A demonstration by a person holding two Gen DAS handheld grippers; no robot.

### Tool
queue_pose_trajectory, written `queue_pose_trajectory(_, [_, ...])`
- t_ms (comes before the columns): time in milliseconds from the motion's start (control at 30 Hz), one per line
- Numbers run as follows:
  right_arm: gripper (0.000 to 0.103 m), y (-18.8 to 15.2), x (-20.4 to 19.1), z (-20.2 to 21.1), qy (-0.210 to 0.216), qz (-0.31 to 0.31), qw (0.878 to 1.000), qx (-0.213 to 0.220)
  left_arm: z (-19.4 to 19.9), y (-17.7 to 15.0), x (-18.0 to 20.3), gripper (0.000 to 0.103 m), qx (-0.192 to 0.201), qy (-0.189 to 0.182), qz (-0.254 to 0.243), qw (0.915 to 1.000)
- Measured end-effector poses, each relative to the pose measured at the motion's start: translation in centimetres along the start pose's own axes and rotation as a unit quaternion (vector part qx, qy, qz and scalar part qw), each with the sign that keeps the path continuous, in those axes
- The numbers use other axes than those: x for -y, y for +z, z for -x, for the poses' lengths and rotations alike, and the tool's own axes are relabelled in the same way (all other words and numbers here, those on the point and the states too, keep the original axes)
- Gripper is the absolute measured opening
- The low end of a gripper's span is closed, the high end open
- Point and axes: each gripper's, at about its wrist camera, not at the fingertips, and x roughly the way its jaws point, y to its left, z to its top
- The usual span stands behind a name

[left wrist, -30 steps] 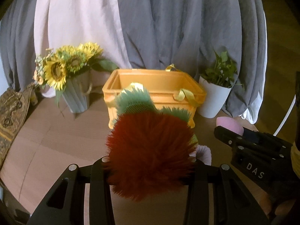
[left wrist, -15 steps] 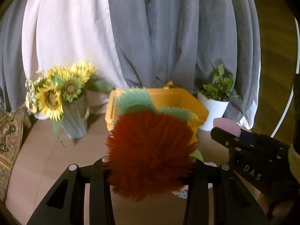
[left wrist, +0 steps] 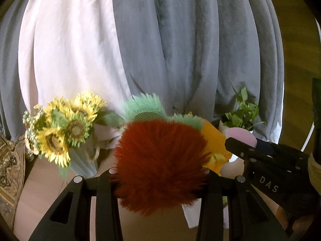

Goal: Organize soft objects
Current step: 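Carry the red ball and pink sponge with both tools over the orange crate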

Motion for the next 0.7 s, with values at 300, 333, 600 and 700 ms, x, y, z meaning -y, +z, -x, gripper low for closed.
queue_pose_trajectory(300, [0.039, 2.9, 0.0, -3.4, -0.003, 0.002, 1.000, 0.011, -4.7, 2.6, -1.1, 0.039, 0.004, -0.011, -0.010, 0.9999])
queue_pose_trajectory(333, [0.039, 3.2, 0.2, -3.9, -0.004, 0.001, 1.000, 0.011, -5.5, 2.9, -1.2, 0.039, 0.002, -0.012, -0.010, 0.9999])
queue_pose_trajectory(600, [0.039, 5.1, 0.8, -7.5, -0.007, -0.002, 1.000, 0.005, -9.8, 4.1, -1.9, 0.039, -0.014, -0.023, -0.011, 0.9996])
queue_pose_trajectory(700, [0.039, 5.6, 1.2, -9.1, -0.009, -0.005, 1.000, -0.004, -11.5, 4.3, -2.2, 0.039, -0.026, -0.027, -0.005, 0.9993])
